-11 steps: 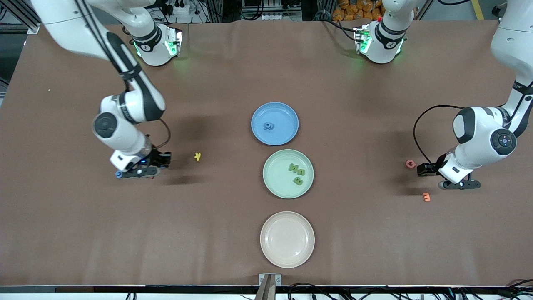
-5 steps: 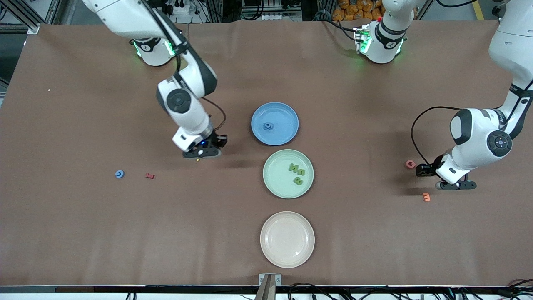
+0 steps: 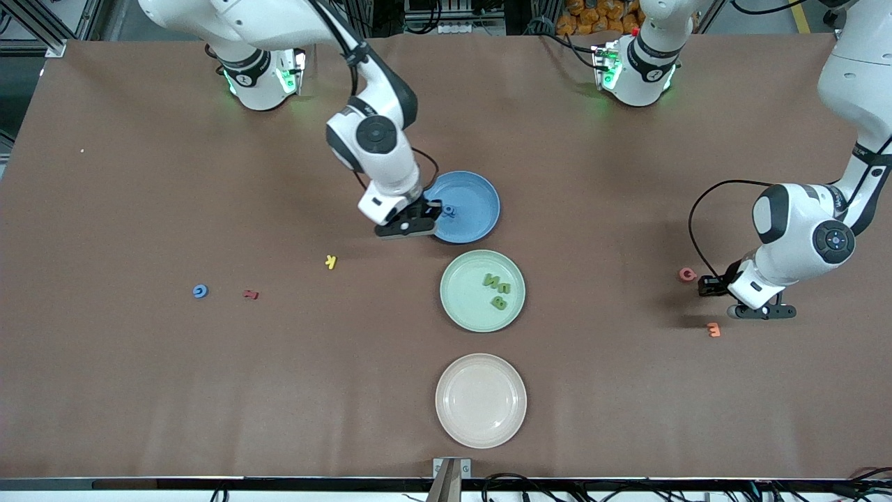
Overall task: Sort letters by color into matching plates
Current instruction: 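Carry the E to the blue plate while the left gripper lowers to P, then drop the E on the blue plate while the left gripper grasps the P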
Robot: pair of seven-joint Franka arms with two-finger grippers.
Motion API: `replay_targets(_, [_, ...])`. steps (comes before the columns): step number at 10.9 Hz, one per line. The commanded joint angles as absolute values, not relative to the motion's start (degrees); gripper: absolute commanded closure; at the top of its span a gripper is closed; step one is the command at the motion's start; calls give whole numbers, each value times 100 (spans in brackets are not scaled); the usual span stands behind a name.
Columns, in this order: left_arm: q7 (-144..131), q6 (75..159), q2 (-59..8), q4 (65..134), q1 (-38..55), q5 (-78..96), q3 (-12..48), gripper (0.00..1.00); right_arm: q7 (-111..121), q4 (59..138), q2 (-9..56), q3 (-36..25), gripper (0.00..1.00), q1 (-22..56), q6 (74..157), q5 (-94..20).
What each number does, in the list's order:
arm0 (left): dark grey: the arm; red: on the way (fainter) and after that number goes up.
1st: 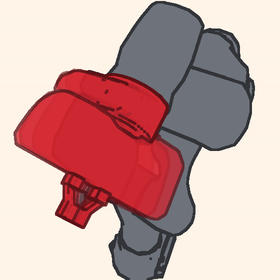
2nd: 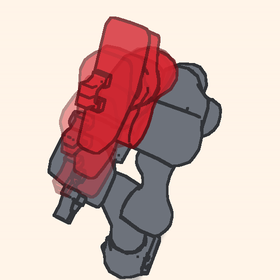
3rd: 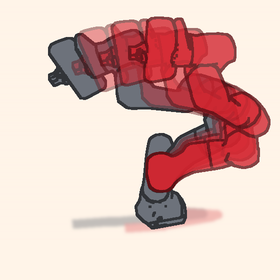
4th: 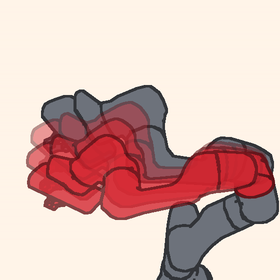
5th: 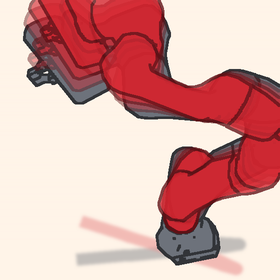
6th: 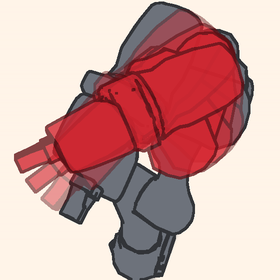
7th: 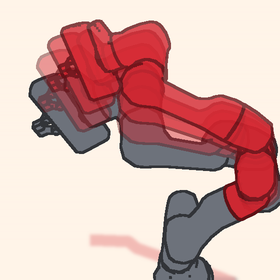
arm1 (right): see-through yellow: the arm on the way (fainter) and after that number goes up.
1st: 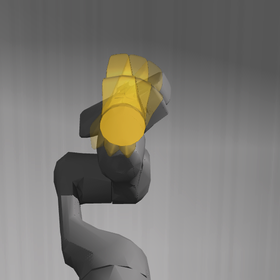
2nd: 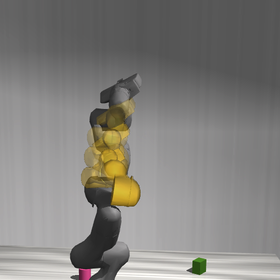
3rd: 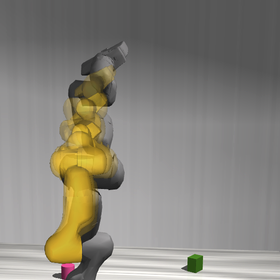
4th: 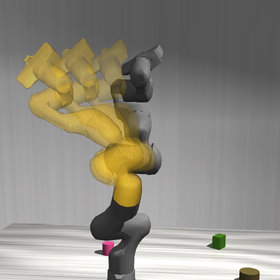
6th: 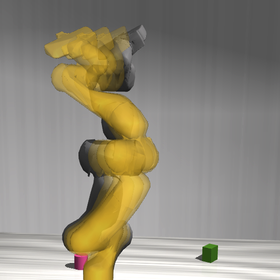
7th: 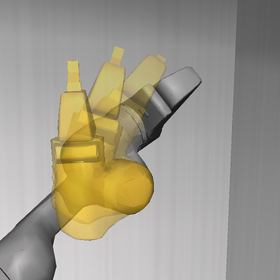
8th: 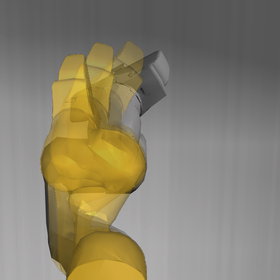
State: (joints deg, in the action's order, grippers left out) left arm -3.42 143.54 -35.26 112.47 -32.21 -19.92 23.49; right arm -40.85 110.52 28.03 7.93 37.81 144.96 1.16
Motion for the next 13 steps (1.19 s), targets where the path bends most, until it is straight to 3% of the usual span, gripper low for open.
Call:
replay_targets(1, [-386,14414,-3656,11171,-3234,-2153,2364,57,-4394,10337,3488,765,83,4226,14414,79])
replay_targets(3, [-431,14405,-3647,11188,-3226,-2153,2364,57,-4508,10240,3629,834,83,4298,14414,88])
replay_targets(4, [-431,14405,-3656,11188,-3226,-2153,2364,57,-4552,10231,3630,887,76,4298,14414,88])
replay_targets(5, [-439,14405,-3674,11197,-3226,-2153,2364,58,-4614,10230,3621,896,31,4289,14388,79])
replay_targets(6, [-457,14405,-3683,11197,-3226,-2153,2364,58,-4788,10230,3604,896,0,4289,14353,88])
replay_targets(10, [-501,14405,-3683,11241,-3226,-2153,2364,60,-4676,10265,3332,844,0,4123,13993,158])
replay_targets(13, [-571,14396,-3674,11302,-3226,-2153,2364,61,-3993,10274,2911,616,0,3640,13160,158])
